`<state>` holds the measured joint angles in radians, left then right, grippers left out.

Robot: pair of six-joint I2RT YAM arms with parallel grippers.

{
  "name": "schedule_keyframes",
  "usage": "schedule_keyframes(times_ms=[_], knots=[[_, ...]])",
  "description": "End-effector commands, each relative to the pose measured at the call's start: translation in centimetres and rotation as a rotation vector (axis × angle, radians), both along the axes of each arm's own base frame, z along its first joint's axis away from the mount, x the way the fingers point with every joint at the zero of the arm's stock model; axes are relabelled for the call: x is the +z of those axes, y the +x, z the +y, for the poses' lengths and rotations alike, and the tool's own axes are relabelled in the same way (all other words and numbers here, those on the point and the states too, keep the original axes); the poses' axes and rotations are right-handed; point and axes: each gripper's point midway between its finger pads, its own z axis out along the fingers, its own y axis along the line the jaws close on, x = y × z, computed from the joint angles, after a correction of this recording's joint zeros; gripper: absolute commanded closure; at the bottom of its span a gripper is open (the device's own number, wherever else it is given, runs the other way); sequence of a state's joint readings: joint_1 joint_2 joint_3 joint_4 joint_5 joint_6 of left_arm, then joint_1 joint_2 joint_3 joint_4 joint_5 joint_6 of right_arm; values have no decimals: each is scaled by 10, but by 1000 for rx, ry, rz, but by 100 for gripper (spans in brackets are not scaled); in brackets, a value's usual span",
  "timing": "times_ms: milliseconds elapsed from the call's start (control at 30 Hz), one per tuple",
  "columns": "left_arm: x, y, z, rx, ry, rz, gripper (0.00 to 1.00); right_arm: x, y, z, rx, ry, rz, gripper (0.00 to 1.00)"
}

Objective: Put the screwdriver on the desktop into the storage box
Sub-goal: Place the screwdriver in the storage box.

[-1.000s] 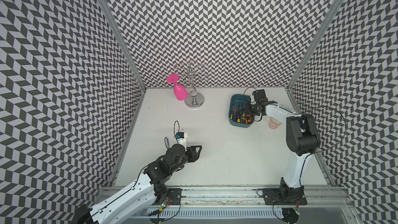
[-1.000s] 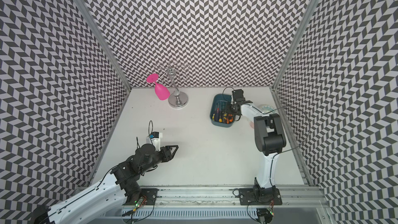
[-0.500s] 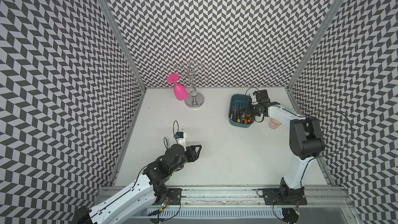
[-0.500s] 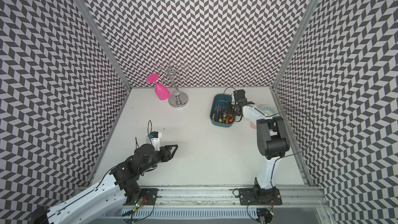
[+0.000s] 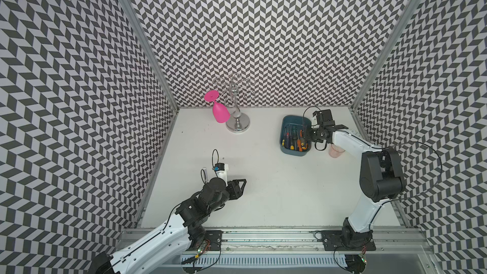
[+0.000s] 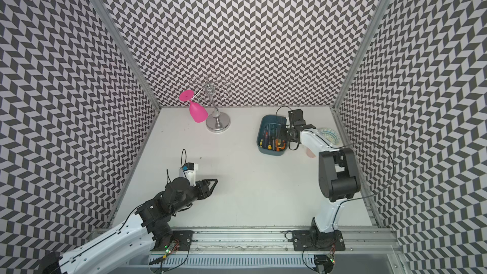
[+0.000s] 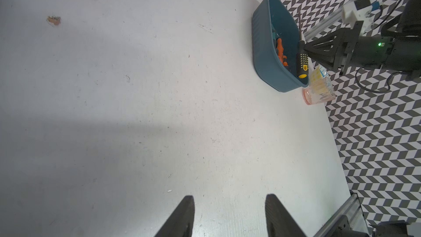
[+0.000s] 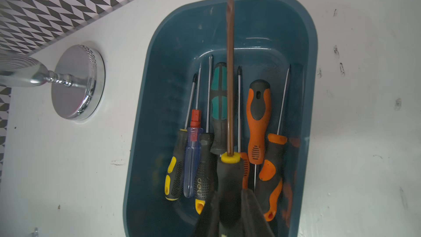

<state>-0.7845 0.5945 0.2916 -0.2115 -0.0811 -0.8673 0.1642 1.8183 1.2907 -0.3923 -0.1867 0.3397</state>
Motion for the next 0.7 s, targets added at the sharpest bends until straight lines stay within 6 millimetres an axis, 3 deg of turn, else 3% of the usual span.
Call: schedule_keyframes(times_ms=[0, 200, 467, 667], knots=[[4, 2, -1, 3, -25, -14, 47, -13, 6, -6, -9, -24, 7, 90], [4, 2, 0, 5, -22, -12, 47, -33, 10, -7, -27, -22, 44, 86], [3, 3, 0, 10, -20, -12, 47, -5, 12, -2, -25, 5, -18, 72], [1, 4, -3, 0, -18, -2, 47, -11, 3, 7, 3, 52, -6, 74]])
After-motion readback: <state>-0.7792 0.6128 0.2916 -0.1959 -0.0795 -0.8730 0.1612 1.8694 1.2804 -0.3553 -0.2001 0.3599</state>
